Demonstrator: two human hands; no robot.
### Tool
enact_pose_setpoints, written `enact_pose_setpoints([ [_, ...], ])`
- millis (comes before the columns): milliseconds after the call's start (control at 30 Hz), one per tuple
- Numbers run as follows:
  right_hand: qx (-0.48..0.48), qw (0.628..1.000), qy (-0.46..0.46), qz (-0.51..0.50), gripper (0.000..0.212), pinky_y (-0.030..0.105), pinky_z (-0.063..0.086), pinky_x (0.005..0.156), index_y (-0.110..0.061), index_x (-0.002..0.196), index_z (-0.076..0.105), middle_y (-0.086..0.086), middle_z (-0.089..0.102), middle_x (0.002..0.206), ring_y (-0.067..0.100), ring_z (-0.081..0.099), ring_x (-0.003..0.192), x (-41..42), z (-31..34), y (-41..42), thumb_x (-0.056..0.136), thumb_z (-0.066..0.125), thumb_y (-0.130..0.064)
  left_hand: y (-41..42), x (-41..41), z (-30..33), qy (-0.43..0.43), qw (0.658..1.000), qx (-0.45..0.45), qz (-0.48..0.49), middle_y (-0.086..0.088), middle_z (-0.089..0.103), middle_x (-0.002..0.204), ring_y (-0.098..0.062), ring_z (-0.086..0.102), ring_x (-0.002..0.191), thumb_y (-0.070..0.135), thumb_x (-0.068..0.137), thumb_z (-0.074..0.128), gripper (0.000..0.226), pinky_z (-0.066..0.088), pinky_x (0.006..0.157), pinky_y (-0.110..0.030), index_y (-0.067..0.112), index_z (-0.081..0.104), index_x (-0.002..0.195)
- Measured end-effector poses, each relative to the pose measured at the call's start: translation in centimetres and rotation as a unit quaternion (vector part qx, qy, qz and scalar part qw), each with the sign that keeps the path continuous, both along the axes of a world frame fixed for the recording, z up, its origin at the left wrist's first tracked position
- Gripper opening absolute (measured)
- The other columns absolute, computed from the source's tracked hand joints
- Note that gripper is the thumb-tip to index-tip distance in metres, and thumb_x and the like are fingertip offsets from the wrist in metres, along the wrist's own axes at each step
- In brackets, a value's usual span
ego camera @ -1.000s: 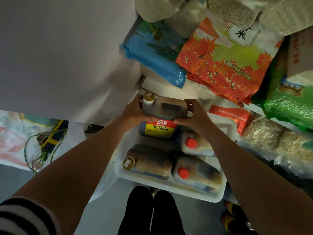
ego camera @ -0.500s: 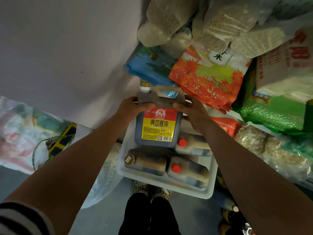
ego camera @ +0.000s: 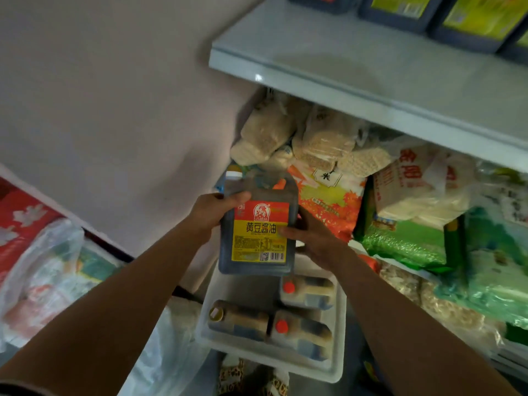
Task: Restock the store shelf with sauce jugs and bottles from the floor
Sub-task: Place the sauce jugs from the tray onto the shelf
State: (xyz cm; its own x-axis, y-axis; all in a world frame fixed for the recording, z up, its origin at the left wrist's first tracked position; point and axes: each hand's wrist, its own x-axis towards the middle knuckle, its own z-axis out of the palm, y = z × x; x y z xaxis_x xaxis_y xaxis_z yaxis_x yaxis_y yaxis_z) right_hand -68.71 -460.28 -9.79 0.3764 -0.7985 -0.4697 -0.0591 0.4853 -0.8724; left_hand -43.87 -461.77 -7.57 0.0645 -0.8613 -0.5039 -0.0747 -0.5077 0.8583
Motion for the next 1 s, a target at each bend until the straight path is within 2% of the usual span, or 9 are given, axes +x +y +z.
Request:
enact_pose_setpoints([
  [67,-0.016,1.0,0.004,0.001,0.067,0.045,0.056,0.087,-0.036,0.141,0.05,-0.001,0.072,0.125,0.02,0.07,0.112,-0.1,2.3,-0.3,0.085,0.078,-0.013,-0.3,0.1,2.3,-0.004,1.0,-0.006,0.005,-0.005,0.078,0.096,-0.024,0.074,0.095,0.047,0.066,0.085,0.055,0.056,0.094,-0.042,0.01,0.073,0.105],
  [233,-0.069,0.997,0.002,-0.02,0.062,0.036,0.057,0.08,-0.043,0.131,0.054,-0.001,0.076,0.114,0.017,0.074,0.102,-0.5,8.8,-0.6,0.082,0.081,-0.018,-1.4,0.5,8.6,-0.032,0.998,-0.046,-0.038,-0.007,0.076,0.1,-0.024,0.072,0.097,0.064,0.051,0.083,0.08,0.057,0.092,-0.041,0.01,0.07,0.108],
  [367,-0.148,0.988,0.005,-0.043,0.067,0.042,0.059,0.084,-0.036,0.138,0.053,0.001,0.077,0.112,0.021,0.074,0.101,-0.8,13.7,-1.2,0.08,0.083,-0.021,-2.5,0.2,14.2,-0.05,0.99,-0.113,-0.068,0.001,0.078,0.09,-0.016,0.073,0.088,0.08,0.026,0.08,0.1,0.055,0.071,-0.024,0.013,0.072,0.1],
  [500,-0.227,0.971,0.001,-0.075,0.075,0.035,0.061,0.075,-0.031,0.142,0.052,0.003,0.077,0.109,0.021,0.075,0.097,-1.6,18.8,-2.8,0.074,0.085,-0.026,-4.4,-0.7,19.9,-0.057,0.979,-0.177,-0.087,-0.001,0.078,0.095,-0.02,0.073,0.093,0.066,0.057,0.085,0.073,0.055,0.082,-0.03,0.013,0.071,0.106],
  [600,-0.268,0.958,-0.003,-0.1,0.077,0.031,0.061,0.071,-0.029,0.145,0.049,0.003,0.078,0.107,0.02,0.075,0.096,-2.5,22.0,-4.7,0.077,0.084,-0.021,-6.7,-1.9,23.9,-0.064,0.97,-0.214,-0.092,0.001,0.078,0.091,-0.017,0.074,0.089,0.052,0.069,0.077,0.051,0.055,0.078,-0.028,0.016,0.07,0.104],
  [733,-0.324,0.937,0.005,-0.13,0.091,0.046,0.061,0.086,-0.029,0.149,0.046,0.004,0.077,0.11,0.023,0.074,0.101,-3.3,25.1,-7.7,0.067,0.086,-0.032,-10.2,-3.2,27.4,-0.058,0.96,-0.256,-0.097,0.003,0.078,0.092,-0.013,0.074,0.086,0.044,0.077,0.077,0.04,0.055,0.076,-0.026,0.018,0.068,0.107],
  [833,-0.35,0.925,0.002,-0.15,0.084,0.046,0.06,0.088,-0.028,0.146,0.049,0.004,0.076,0.111,0.023,0.073,0.103,-3.8,26.1,-9.9,0.071,0.084,-0.025,-12.9,-4.1,28.6,-0.047,0.952,-0.283,-0.108,0.007,0.077,0.088,-0.006,0.073,0.077,0.042,0.074,0.08,0.038,0.052,0.067,-0.02,0.022,0.067,0.104],
  [933,-0.375,0.911,0.009,-0.172,0.073,0.038,0.061,0.083,-0.025,0.143,0.052,0.004,0.076,0.112,0.023,0.071,0.108,-4.5,26.1,-12.1,0.079,0.082,-0.009,-15.4,-5.0,29.1,-0.03,0.943,-0.305,-0.13,0.007,0.076,0.095,-0.007,0.073,0.084,0.045,0.06,0.082,0.051,0.057,0.078,-0.024,0.028,0.065,0.104],
  [1000,-0.386,0.902,0.021,-0.193,0.075,0.031,0.061,0.079,-0.023,0.144,0.051,0.002,0.076,0.113,0.021,0.07,0.111,-5.2,25.9,-13.5,0.078,0.081,-0.002,-17.2,-5.5,28.9,-0.02,0.936,-0.319,-0.147,0.004,0.074,0.104,-0.014,0.072,0.094,0.043,0.055,0.084,0.059,0.057,0.086,-0.031,0.028,0.063,0.108],
])
